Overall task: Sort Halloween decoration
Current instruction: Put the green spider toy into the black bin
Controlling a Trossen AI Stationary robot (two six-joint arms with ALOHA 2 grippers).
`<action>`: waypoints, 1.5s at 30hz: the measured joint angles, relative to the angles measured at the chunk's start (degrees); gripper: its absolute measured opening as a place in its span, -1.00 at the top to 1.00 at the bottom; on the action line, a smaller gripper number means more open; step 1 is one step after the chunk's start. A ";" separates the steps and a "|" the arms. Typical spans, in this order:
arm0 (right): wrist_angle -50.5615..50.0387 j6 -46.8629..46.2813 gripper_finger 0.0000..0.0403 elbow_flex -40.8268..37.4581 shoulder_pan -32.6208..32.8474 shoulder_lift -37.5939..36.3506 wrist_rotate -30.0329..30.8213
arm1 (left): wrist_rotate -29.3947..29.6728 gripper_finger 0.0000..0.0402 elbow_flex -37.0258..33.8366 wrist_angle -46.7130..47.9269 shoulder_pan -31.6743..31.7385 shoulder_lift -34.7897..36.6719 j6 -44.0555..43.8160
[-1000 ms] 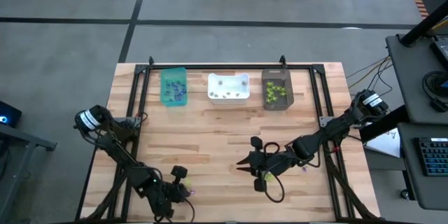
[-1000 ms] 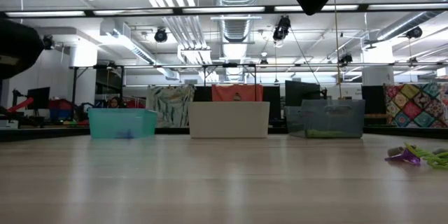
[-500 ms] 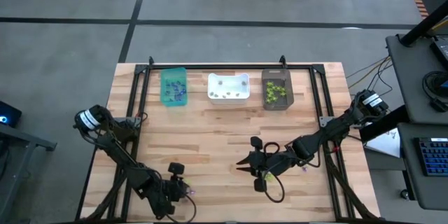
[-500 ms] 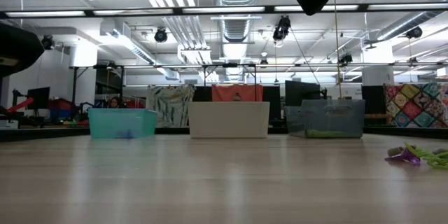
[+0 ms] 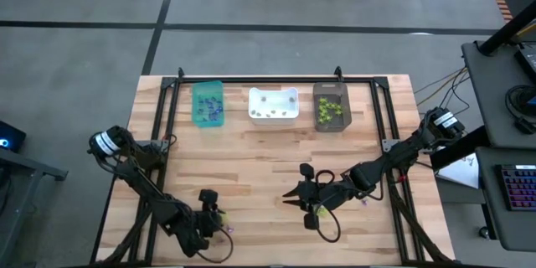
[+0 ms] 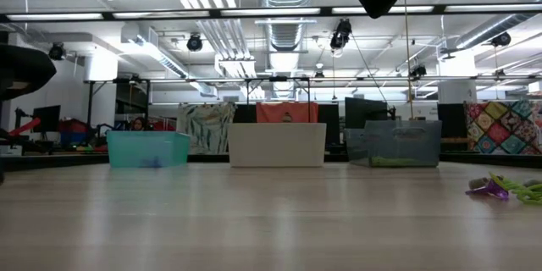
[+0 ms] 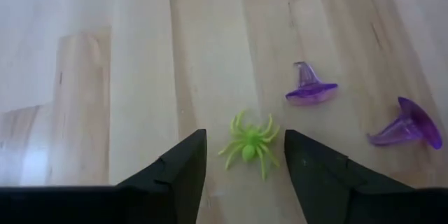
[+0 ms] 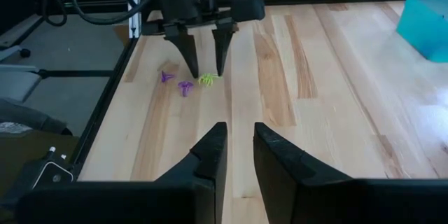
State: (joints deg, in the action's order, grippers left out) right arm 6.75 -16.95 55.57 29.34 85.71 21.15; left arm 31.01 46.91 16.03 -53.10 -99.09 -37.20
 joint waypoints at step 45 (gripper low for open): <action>1.28 -0.46 0.71 -1.29 -0.11 0.01 2.93 | 1.84 0.80 -8.37 -7.60 0.11 7.33 -1.83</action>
State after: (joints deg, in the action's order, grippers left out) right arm 8.03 -17.41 54.28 29.23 85.72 24.08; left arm 32.85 38.54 8.43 -52.99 -91.76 -39.02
